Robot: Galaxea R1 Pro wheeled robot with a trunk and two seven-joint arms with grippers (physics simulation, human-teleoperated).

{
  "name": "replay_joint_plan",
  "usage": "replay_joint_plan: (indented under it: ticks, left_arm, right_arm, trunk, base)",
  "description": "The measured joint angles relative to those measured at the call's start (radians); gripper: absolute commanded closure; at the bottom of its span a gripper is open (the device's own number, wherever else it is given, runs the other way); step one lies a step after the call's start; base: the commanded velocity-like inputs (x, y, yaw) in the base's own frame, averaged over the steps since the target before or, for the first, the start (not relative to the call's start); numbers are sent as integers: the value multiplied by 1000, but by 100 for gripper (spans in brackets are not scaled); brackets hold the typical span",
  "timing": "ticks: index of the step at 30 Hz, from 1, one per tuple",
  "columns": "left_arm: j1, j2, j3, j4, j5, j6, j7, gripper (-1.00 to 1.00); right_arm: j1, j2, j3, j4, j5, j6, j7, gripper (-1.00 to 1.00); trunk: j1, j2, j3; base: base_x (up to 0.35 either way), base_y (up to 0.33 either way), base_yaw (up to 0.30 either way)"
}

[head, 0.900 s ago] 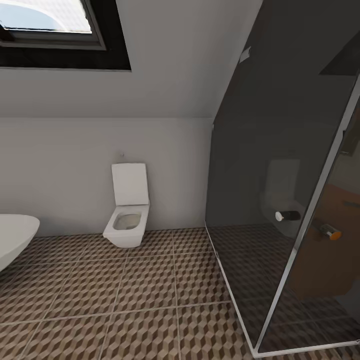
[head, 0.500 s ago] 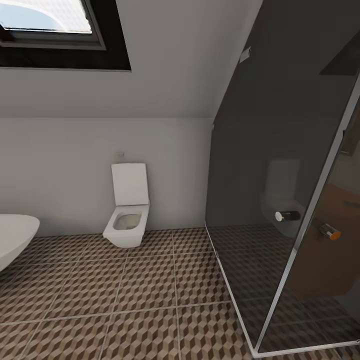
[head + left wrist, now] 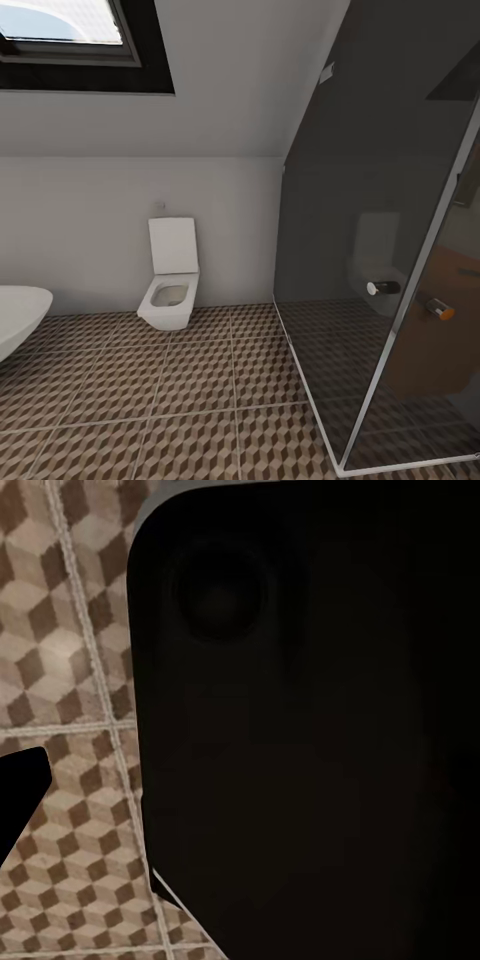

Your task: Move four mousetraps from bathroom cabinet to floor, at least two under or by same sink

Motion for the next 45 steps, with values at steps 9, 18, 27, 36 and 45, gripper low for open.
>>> replay_joint_plan:
  ticks: [9,18,27,36,45]
  left_arm:
    - [0,0,1,-1,0,-19,0,-100]
    - [0,0,2,0,1,-34,0,-100]
    - [0,0,2,-1,1,-36,0,-100]
    - [0,0,2,-1,1,-37,0,-100]
    - [0,-2,2,-1,1,-37,0,-100]
  right_arm:
    - [0,0,-5,0,-6,-27,-5,-100]
    - [0,0,-6,0,-10,-58,-8,-100]
    - [0,-2,-6,1,-11,-62,-8,-100]
    - [0,-4,-7,1,-11,-61,-8,-100]
    - [0,-5,-7,1,-12,-61,-9,-100]
  trunk:
    - [0,0,0]
    - [0,0,0]
    - [0,0,0]
    - [0,0,0]
    - [0,0,0]
  base:
    - [0,0,-150]
    - [0,0,-265]
    - [0,0,-283]
    - [0,0,-285]
    - [0,0,-286]
